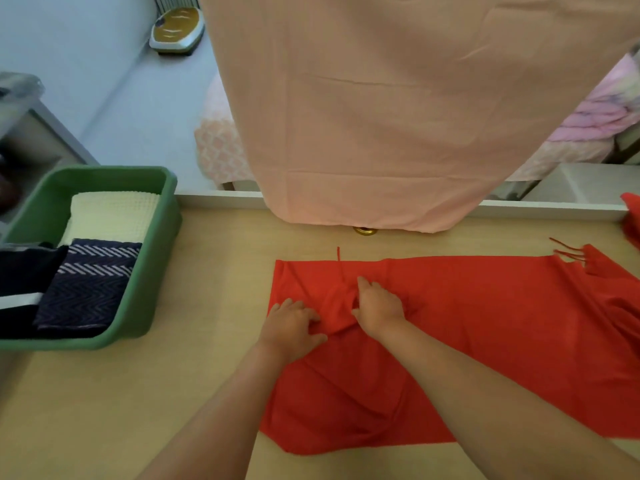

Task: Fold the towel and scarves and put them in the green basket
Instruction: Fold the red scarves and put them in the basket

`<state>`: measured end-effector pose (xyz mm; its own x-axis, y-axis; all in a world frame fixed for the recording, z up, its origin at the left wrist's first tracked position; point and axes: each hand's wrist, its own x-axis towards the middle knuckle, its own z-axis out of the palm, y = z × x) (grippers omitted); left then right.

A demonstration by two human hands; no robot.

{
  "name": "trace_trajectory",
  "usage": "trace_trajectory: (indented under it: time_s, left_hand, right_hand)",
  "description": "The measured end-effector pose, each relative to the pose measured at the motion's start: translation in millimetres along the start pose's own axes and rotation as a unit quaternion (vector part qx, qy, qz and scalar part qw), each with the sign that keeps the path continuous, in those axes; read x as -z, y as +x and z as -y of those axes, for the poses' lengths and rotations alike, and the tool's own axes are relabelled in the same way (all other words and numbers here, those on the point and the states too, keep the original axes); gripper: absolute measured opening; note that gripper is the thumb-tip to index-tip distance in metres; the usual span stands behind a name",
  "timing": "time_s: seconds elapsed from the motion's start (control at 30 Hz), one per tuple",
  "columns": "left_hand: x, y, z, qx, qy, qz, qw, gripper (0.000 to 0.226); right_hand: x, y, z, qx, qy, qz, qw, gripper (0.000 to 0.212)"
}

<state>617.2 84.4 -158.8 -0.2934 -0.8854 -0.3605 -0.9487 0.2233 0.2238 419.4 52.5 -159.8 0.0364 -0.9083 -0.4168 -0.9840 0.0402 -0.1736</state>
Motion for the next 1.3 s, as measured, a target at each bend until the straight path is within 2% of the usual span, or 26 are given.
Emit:
trace_trajectory:
  time_s: [0.1,0.2,0.3,0.4,0.5,0.6,0.73,0.87,0.93,1.0,1.07,1.13,1.2,1.3]
  left_hand:
    - [0,8,-6,0.014,-0.028,-0.032,0.999,0.061]
    - [4,18,-13,0.013,-0.083,-0.04,0.996,0.076]
    - [13,31,-27,0.002,-0.12,-0.035,0.992,0.085]
    - [25,48,-43,-0.02,-0.099,-0.016,0.995,0.067]
    - [45,66,-60,-0.039,-0.038,-0.035,0.998,0.033]
    - [58,87,-77,-0.048,0.025,-0.089,0.995,0.029]
    - [51,107,-87,-0.05,-0.011,-0.189,0.981,0.046]
    - [20,100,-65,-0.043,0.002,-0.158,0.987,0.058]
    - [5,92,-44,-0.03,0.022,-0.135,0.99,0.054]
    - [-8,82,-28,-0.011,0.037,-0.133,0.99,0.048]
    - [-16,75,-16,0.007,0.044,-0.119,0.992,0.056]
    - [-23,73,-7,0.018,0.054,-0.102,0.993,0.069]
    - [-23,74,-2,0.024,0.059,-0.082,0.995,0.075]
    - [-13,83,4,0.031,0.041,-0.114,0.992,0.07]
  right_hand:
    - [4,1,-6,0.021,0.02,-0.057,0.998,0.027]
    - [12,-5,-19,0.024,0.15,-0.149,0.977,0.022]
    - [25,-17,-40,-0.01,0.309,-0.213,0.927,0.022]
    - [41,-30,-67,-0.048,0.339,-0.268,0.901,0.024]
    - [54,-40,-100,-0.074,0.291,-0.315,0.901,0.025]
    - [65,-42,-132,-0.128,0.221,-0.307,0.917,0.027]
    - [67,-34,-166,-0.222,0.173,-0.254,0.925,0.027]
    - [50,-17,-176,-0.246,0.125,-0.195,0.941,0.034]
    - [36,-10,-170,-0.26,0.062,-0.174,0.948,0.052]
    - [24,-8,-159,-0.218,0.001,-0.167,0.961,0.068]
    - [13,-7,-147,-0.126,-0.021,-0.156,0.979,0.064]
    - [4,-3,-136,-0.047,-0.03,-0.095,0.994,0.056]
    - [1,1,-131,-0.03,-0.022,-0.055,0.998,0.055]
    - [7,10,-128,-0.033,0.021,-0.104,0.994,0.048]
